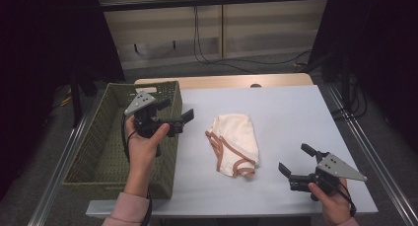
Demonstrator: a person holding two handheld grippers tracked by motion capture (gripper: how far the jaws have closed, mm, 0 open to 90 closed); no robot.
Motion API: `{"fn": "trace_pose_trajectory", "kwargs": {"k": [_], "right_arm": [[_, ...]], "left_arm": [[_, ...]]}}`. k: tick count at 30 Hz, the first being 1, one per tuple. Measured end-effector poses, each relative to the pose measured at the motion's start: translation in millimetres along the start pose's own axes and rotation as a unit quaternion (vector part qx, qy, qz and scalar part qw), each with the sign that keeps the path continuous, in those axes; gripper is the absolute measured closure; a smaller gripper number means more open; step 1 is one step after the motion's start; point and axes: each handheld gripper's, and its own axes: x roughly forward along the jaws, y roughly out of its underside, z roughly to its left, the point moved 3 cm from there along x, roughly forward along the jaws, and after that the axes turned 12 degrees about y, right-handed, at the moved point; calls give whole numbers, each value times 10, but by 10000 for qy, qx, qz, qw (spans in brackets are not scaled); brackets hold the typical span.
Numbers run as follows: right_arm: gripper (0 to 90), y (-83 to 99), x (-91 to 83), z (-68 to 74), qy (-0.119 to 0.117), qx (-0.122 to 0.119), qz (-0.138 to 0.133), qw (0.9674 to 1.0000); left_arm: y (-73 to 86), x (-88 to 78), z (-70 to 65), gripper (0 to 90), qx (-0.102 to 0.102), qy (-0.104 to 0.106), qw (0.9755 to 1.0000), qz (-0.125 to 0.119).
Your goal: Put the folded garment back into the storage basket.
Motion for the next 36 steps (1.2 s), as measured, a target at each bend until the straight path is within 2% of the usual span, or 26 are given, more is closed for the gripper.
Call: {"fn": "trace_pose_trajectory", "kwargs": {"k": [2,5,7,11,13,15,23,26,27,28,36], "right_arm": [[5,-1,1,4,-8,7,-1,10000],[4,-2,3,5,-15,12,-14,10000],[4,-2,4,0,6,-10,-9,10000],[5,-3,1,0,3,20,-8,10000],[4,-3,1,1,0,20,-9,10000],[5,-2,1,0,-1,7,-4,10000],[5,-2,4,2,10,11,-7,10000],[4,-3,5,2,6,1,-15,10000],[5,-3,4,3,9,23,-9,10000],[5,-3,4,3,11,19,-11,10000],[5,-4,2,4,8,36,-16,10000]], "left_arm": [[1,37,-9,34,-13,-33,9999,94],[4,86,-27,33,-53,-38,10000,74],[9,152,-44,34,-2,59,9999,101],[19,226,-64,33,-46,33,9997,218],[23,263,-73,34,-36,98,9998,181],[24,298,-91,34,-43,77,9997,244],[25,417,-110,34,-66,137,9996,241],[29,444,-118,34,-74,80,9994,321],[40,480,-117,34,-36,106,9994,326],[44,500,-118,34,-94,118,9994,323],[62,633,-125,34,-109,140,9989,428]]}}
